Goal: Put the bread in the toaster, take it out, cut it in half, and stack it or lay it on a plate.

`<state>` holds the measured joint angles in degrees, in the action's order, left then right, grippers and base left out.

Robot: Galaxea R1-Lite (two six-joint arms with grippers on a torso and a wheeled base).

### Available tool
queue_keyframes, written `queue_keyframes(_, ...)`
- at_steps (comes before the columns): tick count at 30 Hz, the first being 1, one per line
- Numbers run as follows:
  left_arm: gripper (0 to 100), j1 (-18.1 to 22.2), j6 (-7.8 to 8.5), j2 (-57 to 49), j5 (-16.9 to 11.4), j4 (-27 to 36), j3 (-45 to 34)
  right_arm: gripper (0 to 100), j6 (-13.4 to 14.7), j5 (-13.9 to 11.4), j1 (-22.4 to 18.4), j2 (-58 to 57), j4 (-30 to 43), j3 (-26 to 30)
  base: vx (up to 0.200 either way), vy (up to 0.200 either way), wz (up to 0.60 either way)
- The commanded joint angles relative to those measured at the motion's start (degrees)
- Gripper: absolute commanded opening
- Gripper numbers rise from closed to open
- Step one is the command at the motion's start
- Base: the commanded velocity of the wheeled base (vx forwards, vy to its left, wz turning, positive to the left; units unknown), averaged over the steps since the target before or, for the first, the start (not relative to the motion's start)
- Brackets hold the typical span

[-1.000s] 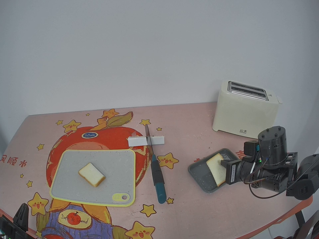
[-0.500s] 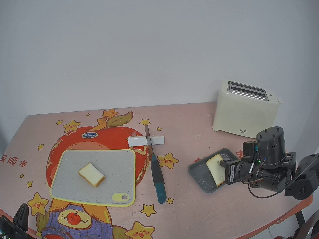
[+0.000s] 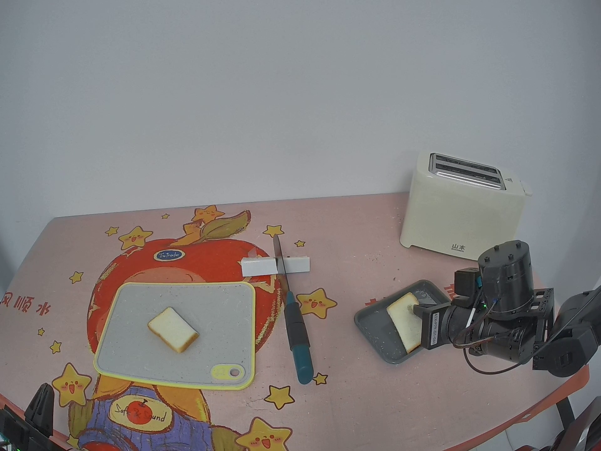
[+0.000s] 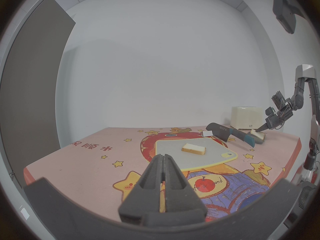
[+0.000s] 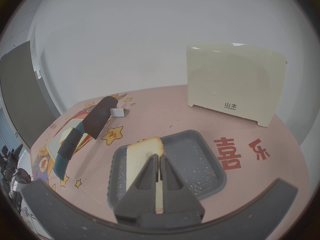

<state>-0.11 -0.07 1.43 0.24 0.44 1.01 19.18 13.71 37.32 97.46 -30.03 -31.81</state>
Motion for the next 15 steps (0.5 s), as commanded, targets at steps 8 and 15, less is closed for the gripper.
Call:
queue_keyframes(8, 0, 0.02, -0.01, -0.02, -0.07, 0.0, -0.92, 0, -0.02, 0.0, 0.04, 0.09, -0.03, 0.08, 0.0, 0.0, 0.0)
queue_keyframes(15, 0, 0.02, -0.01, -0.02, 0.02, 0.0, -0.92, 0, -0.1, 0.0, 0.04, 0.01, -0.03, -0.01, 0.0, 0.0, 0.0)
